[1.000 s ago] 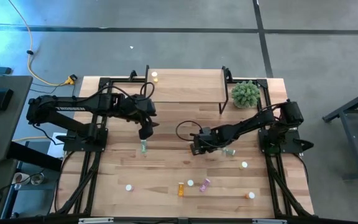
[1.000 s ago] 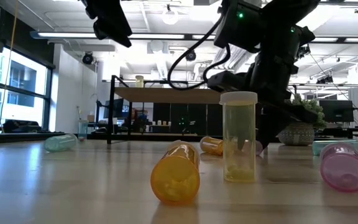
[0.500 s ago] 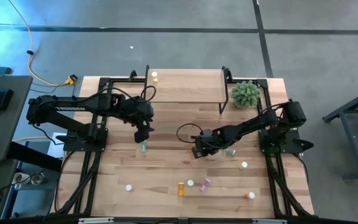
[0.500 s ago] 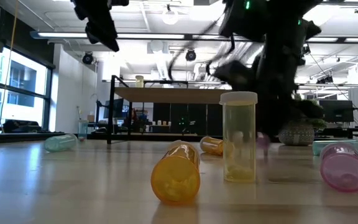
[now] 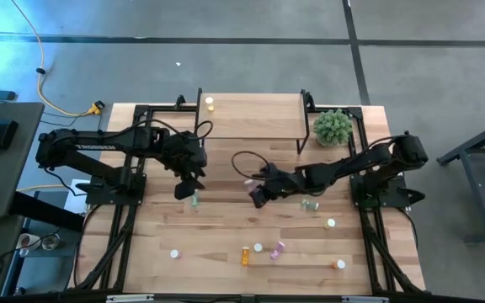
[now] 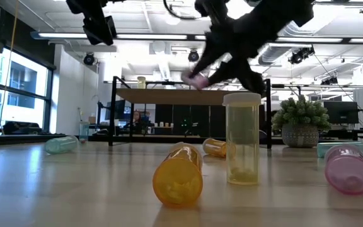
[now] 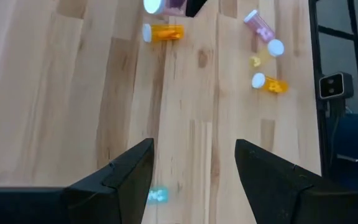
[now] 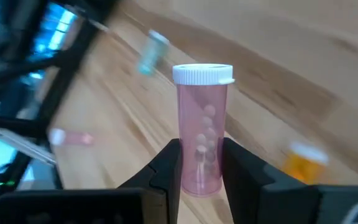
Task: Pick and place medicine bottles onto shelf by color
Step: Put the top pink pill bottle on the shelf
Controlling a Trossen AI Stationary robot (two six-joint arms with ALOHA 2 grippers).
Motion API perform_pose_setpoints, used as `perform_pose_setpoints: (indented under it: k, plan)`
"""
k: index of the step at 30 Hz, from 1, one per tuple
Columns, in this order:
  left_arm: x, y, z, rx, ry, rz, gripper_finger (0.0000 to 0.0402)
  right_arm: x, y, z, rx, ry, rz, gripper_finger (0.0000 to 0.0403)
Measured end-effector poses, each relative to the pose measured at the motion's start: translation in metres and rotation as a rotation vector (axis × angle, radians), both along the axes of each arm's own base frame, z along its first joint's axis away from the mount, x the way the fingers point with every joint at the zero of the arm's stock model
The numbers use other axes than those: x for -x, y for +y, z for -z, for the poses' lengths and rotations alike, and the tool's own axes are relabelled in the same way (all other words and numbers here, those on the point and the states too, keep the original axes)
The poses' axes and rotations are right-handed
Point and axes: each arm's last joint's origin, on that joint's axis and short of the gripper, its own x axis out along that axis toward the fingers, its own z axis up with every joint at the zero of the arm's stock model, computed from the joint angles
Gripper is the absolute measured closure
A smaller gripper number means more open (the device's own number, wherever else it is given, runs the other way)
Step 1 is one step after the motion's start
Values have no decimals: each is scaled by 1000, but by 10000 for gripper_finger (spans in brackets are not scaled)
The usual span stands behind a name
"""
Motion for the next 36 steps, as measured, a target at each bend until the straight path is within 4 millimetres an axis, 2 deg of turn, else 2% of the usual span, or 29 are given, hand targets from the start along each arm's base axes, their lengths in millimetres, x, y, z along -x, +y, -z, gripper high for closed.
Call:
perform_pose_setpoints:
  k: [7,20,29,36]
  plan:
    - [-1,7,-5,-25,-31,-5,188,-11,-6,-19,112,-206,-33,320]
    - [-2,20,-45,-99,-190,32,188,-20,-18,-44,343,-445,-44,320]
    - [-7,32,-60,-167,-333,5,188,-22,-44,-70,570,-660,30,320]
    - [-12,45,-73,-214,-483,-48,188,-18,-64,-99,682,-724,-43,320]
